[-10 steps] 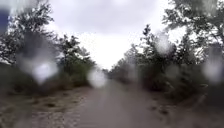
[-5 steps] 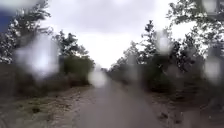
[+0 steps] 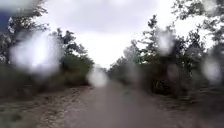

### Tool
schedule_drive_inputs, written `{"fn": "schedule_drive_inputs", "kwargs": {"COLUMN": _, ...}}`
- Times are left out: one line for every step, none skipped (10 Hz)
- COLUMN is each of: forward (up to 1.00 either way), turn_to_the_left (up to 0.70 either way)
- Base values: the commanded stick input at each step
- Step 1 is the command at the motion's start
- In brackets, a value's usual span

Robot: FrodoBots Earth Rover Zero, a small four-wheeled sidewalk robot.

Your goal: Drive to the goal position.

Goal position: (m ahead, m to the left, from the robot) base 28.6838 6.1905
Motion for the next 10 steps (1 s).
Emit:
{"fn": "schedule_drive_inputs", "kwargs": {"forward": 0.70, "turn_to_the_left": 0.14}}
{"fn": "schedule_drive_inputs", "kwargs": {"forward": 0.70, "turn_to_the_left": 0.05}}
{"fn": "schedule_drive_inputs", "kwargs": {"forward": 0.70, "turn_to_the_left": 0.00}}
{"fn": "schedule_drive_inputs", "kwargs": {"forward": 0.70, "turn_to_the_left": 0.00}}
{"fn": "schedule_drive_inputs", "kwargs": {"forward": 0.70, "turn_to_the_left": 0.00}}
{"fn": "schedule_drive_inputs", "kwargs": {"forward": 0.70, "turn_to_the_left": 0.01}}
{"fn": "schedule_drive_inputs", "kwargs": {"forward": 0.70, "turn_to_the_left": 0.05}}
{"fn": "schedule_drive_inputs", "kwargs": {"forward": 0.70, "turn_to_the_left": 0.12}}
{"fn": "schedule_drive_inputs", "kwargs": {"forward": 0.70, "turn_to_the_left": 0.00}}
{"fn": "schedule_drive_inputs", "kwargs": {"forward": 0.70, "turn_to_the_left": 0.00}}
